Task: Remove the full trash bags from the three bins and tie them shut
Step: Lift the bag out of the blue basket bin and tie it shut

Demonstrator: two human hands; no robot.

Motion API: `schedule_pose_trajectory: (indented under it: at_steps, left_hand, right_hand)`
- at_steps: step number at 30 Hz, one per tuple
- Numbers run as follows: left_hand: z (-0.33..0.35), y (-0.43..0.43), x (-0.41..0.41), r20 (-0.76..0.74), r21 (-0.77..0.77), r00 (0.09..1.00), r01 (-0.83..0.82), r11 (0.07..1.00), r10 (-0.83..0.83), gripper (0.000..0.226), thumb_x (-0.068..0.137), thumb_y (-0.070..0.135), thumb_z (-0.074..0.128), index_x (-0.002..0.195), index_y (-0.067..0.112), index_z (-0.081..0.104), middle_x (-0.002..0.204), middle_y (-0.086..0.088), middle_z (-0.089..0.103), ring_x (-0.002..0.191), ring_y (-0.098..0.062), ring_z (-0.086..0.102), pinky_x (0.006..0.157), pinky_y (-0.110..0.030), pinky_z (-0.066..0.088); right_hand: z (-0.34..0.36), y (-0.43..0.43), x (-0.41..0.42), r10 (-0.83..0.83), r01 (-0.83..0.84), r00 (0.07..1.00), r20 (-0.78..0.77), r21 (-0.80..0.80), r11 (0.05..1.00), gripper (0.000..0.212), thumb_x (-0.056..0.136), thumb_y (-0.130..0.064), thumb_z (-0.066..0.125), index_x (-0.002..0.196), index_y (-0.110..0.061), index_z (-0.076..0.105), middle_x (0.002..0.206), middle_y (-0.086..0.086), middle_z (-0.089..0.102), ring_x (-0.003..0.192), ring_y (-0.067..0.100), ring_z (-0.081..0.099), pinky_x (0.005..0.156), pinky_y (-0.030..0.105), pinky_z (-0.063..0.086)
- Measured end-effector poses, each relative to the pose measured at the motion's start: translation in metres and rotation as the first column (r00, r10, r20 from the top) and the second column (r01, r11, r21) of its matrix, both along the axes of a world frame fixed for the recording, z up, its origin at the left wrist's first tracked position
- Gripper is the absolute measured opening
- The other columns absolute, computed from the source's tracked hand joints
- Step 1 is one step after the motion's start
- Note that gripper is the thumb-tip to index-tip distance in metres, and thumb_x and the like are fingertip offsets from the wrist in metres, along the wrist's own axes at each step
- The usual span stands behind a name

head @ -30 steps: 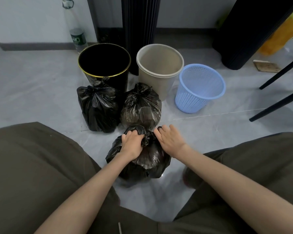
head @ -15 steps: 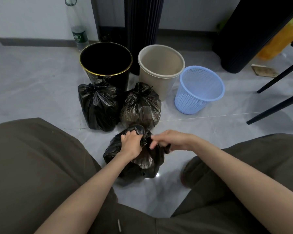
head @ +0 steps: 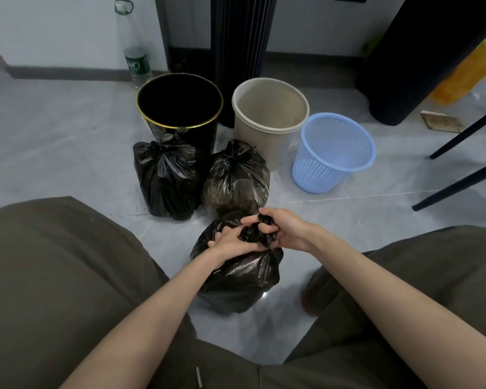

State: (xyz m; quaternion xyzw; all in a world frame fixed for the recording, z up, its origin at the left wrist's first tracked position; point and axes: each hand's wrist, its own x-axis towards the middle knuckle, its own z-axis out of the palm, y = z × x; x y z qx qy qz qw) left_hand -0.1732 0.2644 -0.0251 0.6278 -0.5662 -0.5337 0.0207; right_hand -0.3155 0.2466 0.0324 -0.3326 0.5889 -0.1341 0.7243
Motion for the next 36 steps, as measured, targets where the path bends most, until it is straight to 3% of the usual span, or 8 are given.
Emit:
schedule_pose_trajectory:
  at_steps: [5,10,15,20,27,30,33,36]
  left_hand:
    - [-0.053,-0.003,-0.011,-0.215,0.183,0.942,-0.219,0.958,0.257,0.079,0.031,0.075,0.079,0.100,0.038,0.070,0.112,0.003,0.068,0.110,-0.016,0.061,0.100,-0.036,0.047]
    - [-0.122,-0.021,-0.019,-0.232,0.164,0.920,-0.284,0.945,0.316,0.067,0.046,0.085,0.065,0.103,0.051,0.063,0.126,0.000,0.058,0.124,-0.027,0.050,0.104,-0.044,0.041]
    - [-0.003,0.000,-0.012,-0.066,0.058,0.977,-0.199,0.978,0.202,0.049,0.093,0.047,0.041,0.133,0.018,0.044,0.140,-0.003,0.036,0.132,-0.028,0.030,0.111,-0.036,0.021]
    - [-0.019,0.005,-0.006,0.070,-0.011,0.992,-0.108,0.994,0.108,0.043,0.098,0.041,0.029,0.128,0.013,0.042,0.138,-0.005,0.034,0.128,-0.026,0.028,0.095,-0.034,0.021]
    - [-0.013,0.002,-0.003,0.077,-0.089,0.997,-0.011,0.996,0.018,0.037,0.096,0.047,0.030,0.104,0.017,0.048,0.122,-0.003,0.037,0.120,-0.023,0.029,0.090,-0.031,0.019]
    - [-0.006,0.005,-0.002,0.075,-0.158,0.997,0.041,0.987,-0.030,0.044,0.084,0.069,0.040,0.098,0.028,0.046,0.120,0.001,0.037,0.121,-0.020,0.026,0.102,-0.035,0.021]
    - [-0.003,0.007,-0.004,0.154,-0.300,0.986,-0.017,0.954,0.066,0.072,0.062,0.082,0.056,0.102,0.023,0.055,0.118,0.002,0.041,0.123,-0.020,0.028,0.106,-0.039,0.022]
    - [-0.009,0.005,-0.002,0.181,-0.328,0.973,-0.079,0.941,0.145,0.043,0.071,0.065,0.062,0.078,0.023,0.055,0.116,-0.001,0.045,0.121,-0.024,0.033,0.100,-0.038,0.023]
  right_hand:
    - [0.007,-0.001,0.000,-0.022,0.012,0.995,0.102,0.095,0.995,0.052,0.103,-0.031,0.020,0.121,-0.009,0.063,0.046,-0.009,0.020,0.045,0.008,0.014,0.040,0.017,0.022]
    - [0.008,-0.007,-0.004,-0.017,0.010,0.998,0.066,0.105,0.994,0.047,0.103,-0.034,0.023,0.123,-0.015,0.061,0.048,-0.009,0.024,0.041,0.007,0.013,0.040,0.017,0.023]
    - [0.011,-0.010,-0.015,0.071,-0.085,0.981,-0.182,-0.072,0.994,0.039,0.103,-0.039,0.027,0.133,-0.025,0.048,0.053,-0.005,0.037,0.039,0.007,0.026,0.043,0.019,0.024]
    - [0.010,-0.011,-0.034,0.260,-0.796,0.380,-0.888,-0.170,0.581,0.034,0.102,-0.030,0.028,0.118,-0.025,0.058,0.088,0.001,0.059,0.101,0.027,0.058,0.080,0.034,0.041]
    - [-0.004,-0.005,-0.038,0.378,-0.869,0.267,-0.886,-0.051,0.492,0.028,0.093,-0.038,0.051,0.107,-0.017,0.062,0.110,0.006,0.061,0.109,0.026,0.054,0.088,0.040,0.046]
    - [0.002,-0.006,-0.035,0.384,-0.842,0.367,-0.847,-0.127,0.524,0.027,0.097,-0.031,0.044,0.081,-0.019,0.062,0.101,0.009,0.051,0.110,0.026,0.043,0.097,0.037,0.036]
    - [0.018,-0.005,-0.024,0.401,-0.730,0.569,-0.718,-0.216,0.649,0.040,0.096,-0.018,0.045,0.056,-0.025,0.046,0.074,-0.005,0.046,0.080,0.014,0.045,0.069,0.019,0.035]
    - [0.021,-0.003,-0.018,0.396,-0.617,0.699,-0.595,-0.222,0.755,0.037,0.092,-0.014,0.049,0.055,-0.017,0.043,0.060,-0.005,0.043,0.055,0.008,0.039,0.055,0.020,0.032]
